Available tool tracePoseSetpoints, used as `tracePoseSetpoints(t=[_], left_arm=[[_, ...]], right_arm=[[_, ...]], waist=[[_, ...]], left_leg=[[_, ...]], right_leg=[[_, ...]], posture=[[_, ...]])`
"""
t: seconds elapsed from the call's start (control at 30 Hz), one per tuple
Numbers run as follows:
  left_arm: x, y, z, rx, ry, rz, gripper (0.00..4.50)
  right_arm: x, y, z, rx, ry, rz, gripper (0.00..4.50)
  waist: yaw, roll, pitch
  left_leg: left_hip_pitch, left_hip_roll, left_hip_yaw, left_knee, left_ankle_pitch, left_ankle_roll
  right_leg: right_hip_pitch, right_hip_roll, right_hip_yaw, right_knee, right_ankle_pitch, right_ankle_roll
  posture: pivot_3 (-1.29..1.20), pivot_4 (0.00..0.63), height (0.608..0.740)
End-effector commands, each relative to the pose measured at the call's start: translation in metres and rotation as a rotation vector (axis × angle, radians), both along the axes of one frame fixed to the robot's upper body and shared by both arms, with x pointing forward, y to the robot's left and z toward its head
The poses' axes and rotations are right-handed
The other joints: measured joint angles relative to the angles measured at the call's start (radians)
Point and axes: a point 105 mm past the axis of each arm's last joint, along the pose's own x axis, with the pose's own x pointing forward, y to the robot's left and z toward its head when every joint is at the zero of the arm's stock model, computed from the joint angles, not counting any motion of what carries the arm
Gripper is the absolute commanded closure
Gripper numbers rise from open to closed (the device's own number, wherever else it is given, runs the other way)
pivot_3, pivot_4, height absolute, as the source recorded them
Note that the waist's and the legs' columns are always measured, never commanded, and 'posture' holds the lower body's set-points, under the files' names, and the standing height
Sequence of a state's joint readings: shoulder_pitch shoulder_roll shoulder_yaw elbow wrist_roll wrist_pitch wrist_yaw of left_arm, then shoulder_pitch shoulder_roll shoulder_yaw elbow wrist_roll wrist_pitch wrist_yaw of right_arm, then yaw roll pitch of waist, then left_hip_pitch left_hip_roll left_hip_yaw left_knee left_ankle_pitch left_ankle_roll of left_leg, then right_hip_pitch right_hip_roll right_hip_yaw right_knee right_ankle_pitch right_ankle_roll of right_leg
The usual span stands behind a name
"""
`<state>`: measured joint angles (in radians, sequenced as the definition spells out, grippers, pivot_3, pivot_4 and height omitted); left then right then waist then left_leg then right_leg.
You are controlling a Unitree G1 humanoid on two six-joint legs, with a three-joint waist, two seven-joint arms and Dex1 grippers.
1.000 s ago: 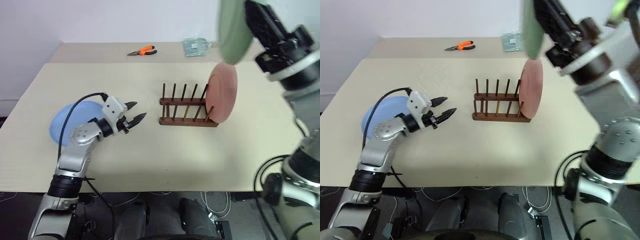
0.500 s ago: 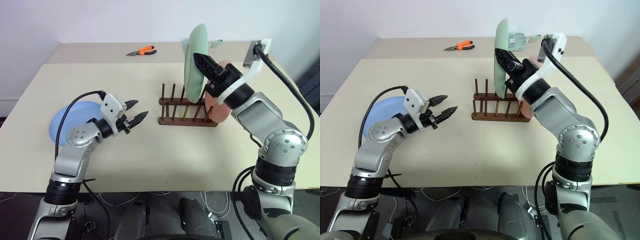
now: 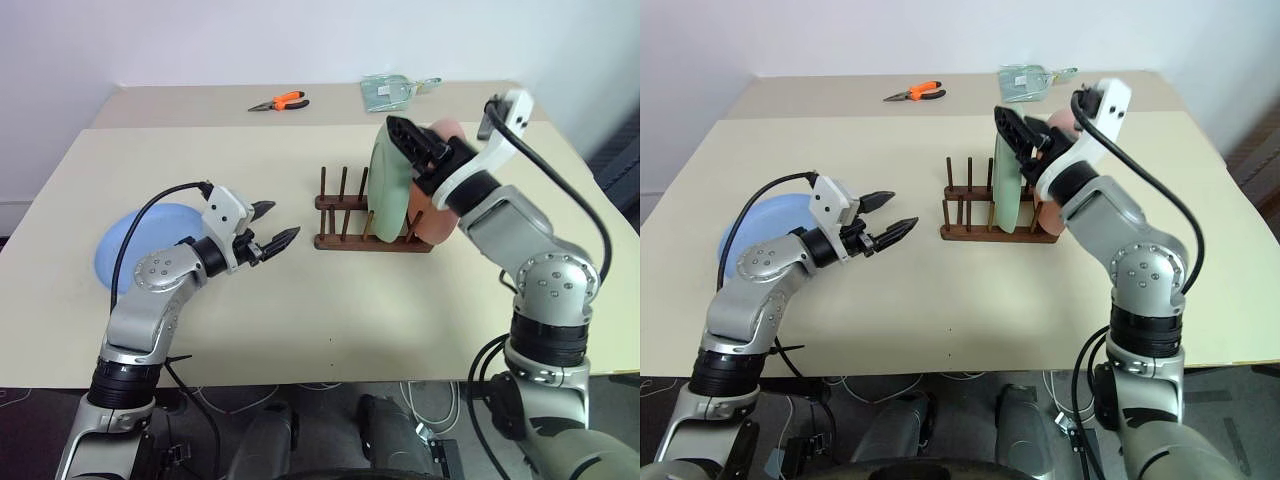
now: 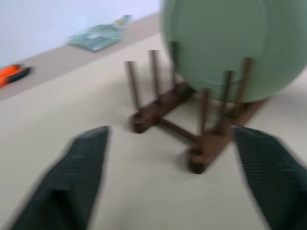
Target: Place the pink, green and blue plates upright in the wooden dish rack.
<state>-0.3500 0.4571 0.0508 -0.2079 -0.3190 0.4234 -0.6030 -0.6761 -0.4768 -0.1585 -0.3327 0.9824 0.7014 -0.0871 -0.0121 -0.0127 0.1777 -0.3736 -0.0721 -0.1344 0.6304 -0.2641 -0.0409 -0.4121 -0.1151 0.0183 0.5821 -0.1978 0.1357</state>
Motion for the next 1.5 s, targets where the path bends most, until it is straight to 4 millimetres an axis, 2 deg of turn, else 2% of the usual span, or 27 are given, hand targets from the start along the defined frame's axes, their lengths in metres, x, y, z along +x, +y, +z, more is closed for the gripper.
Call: tracePoseSetpoints(t=[0.03, 0.07, 0.13, 0.17, 0.27, 0.33, 0.47, 0.53, 0.63, 0.73, 0.87, 0.93, 0.97, 1.03, 1.13, 1.23, 1.3, 1.4, 1.5], left_arm=[[0.029, 0.07, 0.012, -0.079, -0.053, 0.422, 0.0], [0.036, 0.098, 0.011, -0.108, -0.045, 0.582, 0.0], [0.039, 0.143, 0.008, -0.164, -0.02, 0.837, 0.0], [0.036, 0.167, 0.004, -0.199, 0.004, 0.967, 0.0], [0.017, 0.214, -0.01, -0.273, 0.071, 1.21, 0.0], [0.003, 0.228, -0.017, -0.33, 0.11, 1.262, 0.0], [-0.021, 0.233, -0.027, -0.415, 0.178, 1.285, 0.0], [-0.035, 0.227, -0.044, -0.485, 0.273, 1.269, 0.0], [-0.046, 0.214, -0.062, -0.563, 0.388, 1.21, 0.0], [-0.047, 0.199, -0.072, -0.642, 0.453, 1.14, 0.83], [-0.041, 0.189, -0.074, -0.784, 0.489, 1.105, 2.9], [-0.03, 0.179, -0.058, -0.759, 0.425, 1.027, 3.99], [-0.023, 0.168, -0.04, -0.721, 0.351, 0.959, 4.47], [-0.011, 0.147, -0.006, -0.615, 0.207, 0.853, 4.47], [0.002, 0.11, 0.038, -0.548, 0.068, 0.668, 4.47], [0.007, 0.078, 0.067, -0.504, -0.002, 0.523, 4.47], [0.006, 0.058, 0.084, -0.484, -0.034, 0.432, 4.47], [0.0, 0.037, 0.098, -0.466, -0.054, 0.319, 4.47], [-0.008, 0.026, 0.105, -0.448, -0.064, 0.25, 4.5]], right_arm=[[-0.021, 0.002, 0.046, -0.196, -0.287, -0.007, 1.16], [-0.027, 0.01, 0.049, -0.286, -0.346, 0.018, 0.9], [-0.036, 0.03, 0.046, -0.445, -0.421, 0.079, 0.03], [-0.04, 0.041, 0.039, -0.516, -0.443, 0.122, 0.03], [-0.049, 0.069, 0.017, -0.635, -0.481, 0.243, 0.03], [-0.053, 0.083, 0.001, -0.656, -0.477, 0.317, 0.03], [-0.057, 0.097, -0.02, -0.658, -0.457, 0.392, 0.03], [-0.055, 0.099, -0.027, -0.662, -0.448, 0.409, 0.03], [-0.053, 0.1, -0.029, -0.665, -0.446, 0.416, 0.03], [-0.051, 0.1, -0.03, -0.669, -0.451, 0.415, 0.0], [-0.051, 0.1, -0.038, -0.701, -0.42, 0.456, 0.0], [-0.052, 0.102, -0.044, -0.745, -0.426, 0.466, 0.0], [-0.053, 0.104, -0.048, -0.784, -0.441, 0.468, 0.0], [-0.057, 0.11, -0.056, -0.863, -0.483, 0.479, 0.0], [-0.063, 0.122, -0.072, -0.999, -0.567, 0.521, 0.0], [-0.057, 0.133, -0.08, -1.091, -0.635, 0.503, 0.0], [-0.049, 0.141, -0.084, -1.142, -0.672, 0.465, 0.0], [-0.032, 0.148, -0.09, -1.219, -0.71, 0.386, 0.0], [-0.019, 0.149, -0.09, -1.242, -0.714, 0.328, 0.84]], waist=[[0.0, 0.0, 0.0], [-0.001, 0.0, 0.0], [-0.007, -0.001, 0.0], [-0.01, -0.001, 0.0], [-0.01, -0.002, -0.001], [-0.006, -0.004, -0.001], [0.006, -0.009, -0.001], [0.01, -0.01, -0.001], [0.01, -0.011, -0.001], [0.005, -0.01, -0.001], [0.005, -0.011, -0.001], [0.005, -0.011, -0.001], [0.005, -0.012, -0.001], [0.007, -0.013, -0.001], [0.007, -0.014, -0.001], [-0.003, -0.014, -0.001], [-0.009, -0.014, -0.001], [-0.01, -0.014, -0.001], [-0.005, -0.014, -0.001]], left_leg=[[0.0, 0.0, 0.0, 0.0, 0.0, 0.0], [0.0, 0.0, 0.0, 0.0, 0.0, 0.0], [0.0, 0.001, 0.0, 0.0, 0.0, 0.0], [0.001, 0.001, 0.0, -0.001, 0.0, 0.0], [0.001, 0.001, 0.0, -0.001, 0.0, 0.0], [0.001, 0.001, 0.0, -0.001, 0.0, -0.001], [-0.001, -0.001, -0.002, 0.001, 0.0, -0.001], [-0.001, -0.001, -0.002, 0.001, 0.0, -0.002], [0.0, -0.001, -0.002, 0.001, 0.001, -0.002], [0.0, -0.001, -0.003, 0.0, 0.001, -0.003], [0.001, -0.001, -0.003, 0.0, 0.001, -0.003], [0.001, -0.001, -0.003, 0.0, 0.001, -0.003], [0.001, -0.001, -0.003, 0.001, 0.001, -0.003], [0.0, -0.001, -0.003, 0.001, 0.001, -0.003], [0.0, -0.001, -0.003, 0.001, 0.002, -0.004], [0.0, -0.001, -0.002, 0.0, 0.002, -0.004], [0.001, -0.001, 0.0, -0.001, 0.002, -0.004], [0.001, 0.0, 0.0, -0.002, 0.002, -0.005], [0.0, 0.0, 0.0, -0.002, 0.002, -0.005]], right_leg=[[0.0, 0.0, 0.0, 0.0, 0.0, 0.0], [0.0, 0.0, 0.0, 0.0, 0.0, 0.0], [0.0, 0.001, 0.0, 0.0, -0.001, 0.002], [0.0, 0.001, 0.0, 0.0, -0.002, 0.004], [-0.001, 0.001, 0.0, 0.0, -0.002, 0.004], [-0.001, 0.0, 0.0, 0.0, -0.002, 0.004], [0.0, -0.001, 0.0, 0.0, 0.0, 0.001], [0.0, -0.002, -0.001, 0.0, 0.0, 0.001], [0.001, -0.002, -0.001, 0.0, 0.0, 0.001], [0.0, -0.001, -0.002, 0.002, 0.0, 0.001], [0.001, -0.001, -0.002, 0.002, 0.0, 0.001], [0.001, -0.001, -0.002, 0.002, 0.0, 0.001], [0.001, -0.001, -0.002, 0.002, 0.0, 0.001], [0.001, -0.001, -0.002, 0.002, 0.0, 0.001], [0.001, -0.001, -0.002, 0.002, 0.0, 0.001], [0.001, -0.001, -0.002, 0.001, 0.0, 0.001], [0.0, -0.001, -0.001, 0.002, 0.0, 0.001], [-0.002, 0.0, 0.0, 0.002, 0.0, 0.0], [-0.003, 0.0, 0.001, 0.003, 0.0, 0.0]], posture=[[0.0, 0.15, 0.74], [0.0, 0.15, 0.74], [0.0, 0.15, 0.74], [0.0, 0.15, 0.74], [0.0, 0.15, 0.74], [0.0, 0.15, 0.74], [0.0, 0.15, 0.74], [0.0, 0.15, 0.74], [0.0, 0.15, 0.74], [0.0, 0.15, 0.74], [0.0, 0.15, 0.74], [0.0, 0.15, 0.74], [0.0, 0.15, 0.74], [0.0, 0.15, 0.74], [0.0, 0.15, 0.74], [0.0, 0.15, 0.74], [0.0, 0.15, 0.74], [0.0, 0.15, 0.74], [0.0, 0.15, 0.74]])
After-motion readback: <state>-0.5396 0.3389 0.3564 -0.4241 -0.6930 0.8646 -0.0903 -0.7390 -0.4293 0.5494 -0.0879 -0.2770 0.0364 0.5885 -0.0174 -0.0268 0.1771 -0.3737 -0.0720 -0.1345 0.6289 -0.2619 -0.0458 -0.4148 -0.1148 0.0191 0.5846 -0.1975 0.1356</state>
